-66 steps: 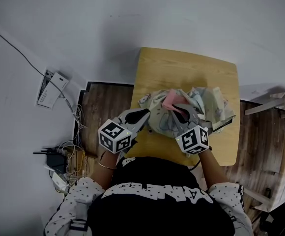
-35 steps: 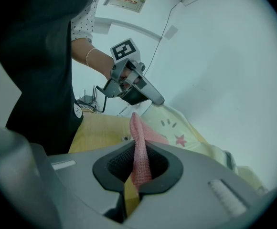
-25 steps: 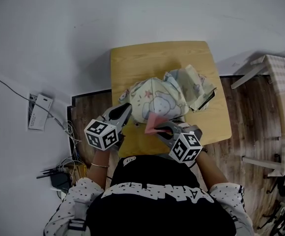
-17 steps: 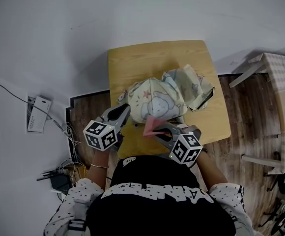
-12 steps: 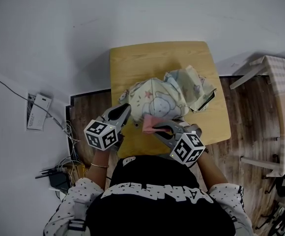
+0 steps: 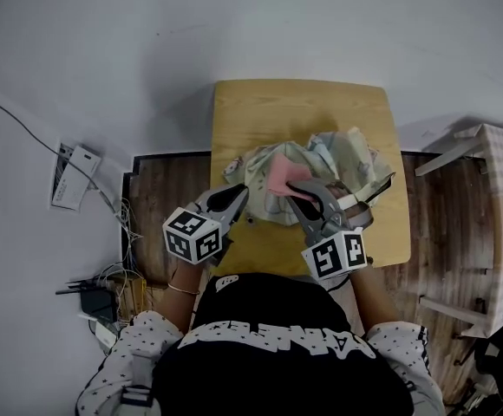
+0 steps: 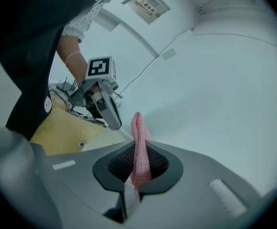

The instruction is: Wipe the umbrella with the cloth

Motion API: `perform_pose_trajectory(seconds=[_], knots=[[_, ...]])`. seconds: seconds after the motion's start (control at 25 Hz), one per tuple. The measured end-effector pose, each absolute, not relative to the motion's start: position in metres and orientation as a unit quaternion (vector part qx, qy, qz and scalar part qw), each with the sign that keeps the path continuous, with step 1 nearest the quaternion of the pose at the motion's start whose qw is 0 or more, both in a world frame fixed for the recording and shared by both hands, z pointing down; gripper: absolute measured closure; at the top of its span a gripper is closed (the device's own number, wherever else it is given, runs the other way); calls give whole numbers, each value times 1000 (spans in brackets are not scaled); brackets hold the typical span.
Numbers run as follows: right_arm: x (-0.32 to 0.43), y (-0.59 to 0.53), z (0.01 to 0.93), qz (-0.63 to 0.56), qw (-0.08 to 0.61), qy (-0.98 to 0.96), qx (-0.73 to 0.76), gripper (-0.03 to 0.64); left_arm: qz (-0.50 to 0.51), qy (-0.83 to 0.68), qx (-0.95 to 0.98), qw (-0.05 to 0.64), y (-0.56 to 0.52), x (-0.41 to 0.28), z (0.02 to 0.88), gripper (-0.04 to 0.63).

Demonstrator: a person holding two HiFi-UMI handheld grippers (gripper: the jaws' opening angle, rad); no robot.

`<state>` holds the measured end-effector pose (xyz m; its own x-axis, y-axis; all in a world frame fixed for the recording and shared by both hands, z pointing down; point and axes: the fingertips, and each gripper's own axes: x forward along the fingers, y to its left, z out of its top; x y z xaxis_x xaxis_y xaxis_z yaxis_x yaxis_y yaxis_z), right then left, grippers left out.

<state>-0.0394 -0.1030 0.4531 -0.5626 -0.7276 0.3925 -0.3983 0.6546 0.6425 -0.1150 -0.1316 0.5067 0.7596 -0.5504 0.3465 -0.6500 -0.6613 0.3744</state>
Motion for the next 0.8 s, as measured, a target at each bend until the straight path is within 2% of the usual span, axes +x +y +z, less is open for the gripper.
perform_pose_trajectory(seconds=[0.12, 0.28, 0.8], knots=[[-36, -115, 465, -279, 371, -829, 313, 583, 103, -334, 904, 245, -132, -115, 508, 571], [-32, -120, 483, -268, 393, -829, 294, 583, 104, -344, 899, 250, -133, -120, 510, 569], [-14, -108, 507, -215, 417, -832, 297, 583, 113, -353, 895, 248, -137, -129, 512, 569]])
